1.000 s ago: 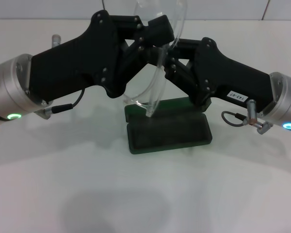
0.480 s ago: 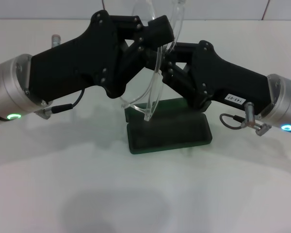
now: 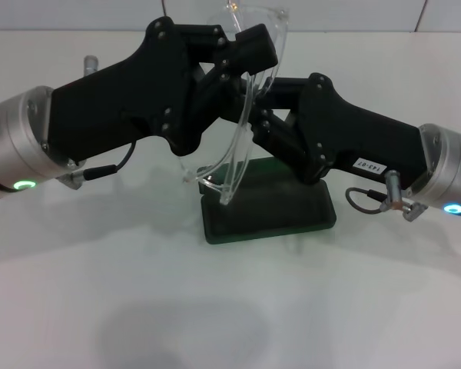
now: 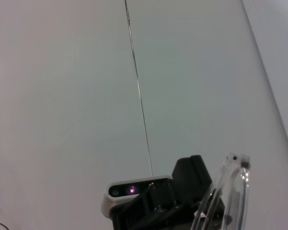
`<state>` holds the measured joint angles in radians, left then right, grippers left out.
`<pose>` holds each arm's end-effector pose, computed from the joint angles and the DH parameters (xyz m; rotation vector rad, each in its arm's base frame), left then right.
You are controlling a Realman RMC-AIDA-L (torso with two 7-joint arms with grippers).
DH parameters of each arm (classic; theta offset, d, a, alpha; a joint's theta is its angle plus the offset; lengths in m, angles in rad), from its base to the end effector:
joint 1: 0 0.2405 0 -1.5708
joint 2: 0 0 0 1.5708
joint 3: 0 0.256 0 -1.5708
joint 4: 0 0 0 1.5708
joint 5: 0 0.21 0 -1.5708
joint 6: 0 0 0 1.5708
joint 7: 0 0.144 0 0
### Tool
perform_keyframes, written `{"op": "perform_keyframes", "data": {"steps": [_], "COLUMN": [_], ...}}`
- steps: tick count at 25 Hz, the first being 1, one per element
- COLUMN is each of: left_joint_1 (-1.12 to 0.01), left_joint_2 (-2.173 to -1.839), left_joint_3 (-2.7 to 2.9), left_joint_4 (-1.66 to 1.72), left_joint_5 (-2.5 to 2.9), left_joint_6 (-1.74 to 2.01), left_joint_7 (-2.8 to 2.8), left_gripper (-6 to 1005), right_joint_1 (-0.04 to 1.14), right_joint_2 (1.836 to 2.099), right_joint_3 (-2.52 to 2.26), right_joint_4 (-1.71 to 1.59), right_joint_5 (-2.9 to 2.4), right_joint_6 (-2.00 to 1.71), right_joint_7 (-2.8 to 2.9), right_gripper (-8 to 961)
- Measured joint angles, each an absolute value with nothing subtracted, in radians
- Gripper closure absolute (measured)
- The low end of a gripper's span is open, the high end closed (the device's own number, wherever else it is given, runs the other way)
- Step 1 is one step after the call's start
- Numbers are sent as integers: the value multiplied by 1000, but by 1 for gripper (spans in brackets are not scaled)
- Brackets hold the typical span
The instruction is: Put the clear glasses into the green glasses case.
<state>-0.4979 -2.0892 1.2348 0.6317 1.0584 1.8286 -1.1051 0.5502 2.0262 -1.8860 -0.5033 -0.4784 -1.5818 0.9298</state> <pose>-0.1540 0.2984 0.0099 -2.5423 0.0233 -1.6908 0.1453 0.3020 -0.0410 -2.5568 0.1677 1.6394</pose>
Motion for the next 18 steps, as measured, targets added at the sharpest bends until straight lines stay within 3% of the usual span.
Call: {"op": "perform_keyframes", "data": {"steps": [18], "left_joint_1": [-483], "left_joint_2": [-2081], "left_joint_3": [1222], "left_joint_4": [640], "left_joint_5": [1032], "left_joint_6": [1876], "left_joint_7": [-1107], "left_gripper": [963], "right_joint_1": [536], "right_joint_2": [2023], "right_joint_3": [-1866], "right_joint_4": [-503], "right_joint_5": [-469], "right_joint_6": [-1576], "right_joint_7": [916], "right_gripper": [844]}}
